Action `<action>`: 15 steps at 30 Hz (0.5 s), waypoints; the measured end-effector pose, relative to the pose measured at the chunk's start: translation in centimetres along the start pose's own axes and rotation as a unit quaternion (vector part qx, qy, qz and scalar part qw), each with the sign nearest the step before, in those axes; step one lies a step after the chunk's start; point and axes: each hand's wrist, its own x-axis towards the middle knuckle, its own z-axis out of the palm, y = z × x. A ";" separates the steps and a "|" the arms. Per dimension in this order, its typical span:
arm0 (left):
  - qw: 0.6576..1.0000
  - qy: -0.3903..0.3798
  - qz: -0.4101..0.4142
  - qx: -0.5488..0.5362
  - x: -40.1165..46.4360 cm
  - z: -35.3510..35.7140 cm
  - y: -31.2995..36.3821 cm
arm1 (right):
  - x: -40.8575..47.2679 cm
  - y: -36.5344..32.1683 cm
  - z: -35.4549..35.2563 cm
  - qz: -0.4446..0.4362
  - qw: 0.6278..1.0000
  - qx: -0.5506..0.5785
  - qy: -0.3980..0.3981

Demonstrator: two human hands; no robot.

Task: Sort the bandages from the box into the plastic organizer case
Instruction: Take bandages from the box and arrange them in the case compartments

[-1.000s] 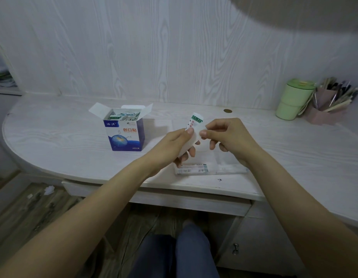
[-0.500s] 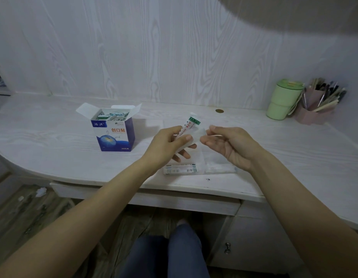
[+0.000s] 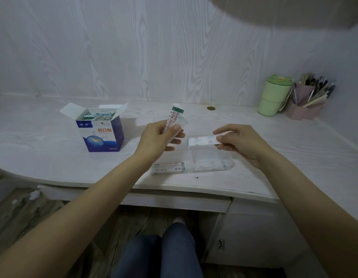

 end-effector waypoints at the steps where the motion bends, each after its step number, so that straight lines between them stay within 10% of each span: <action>1: 1.000 -0.006 0.006 0.016 0.0 0.1 0.0 | 0.0 0.1 -0.4 -0.011 0.999 -0.040 0.001; 15: 0.978 -0.095 0.039 0.183 0.4 1.9 -0.3 | 0.5 1.3 1.0 -0.075 0.934 -0.350 -0.021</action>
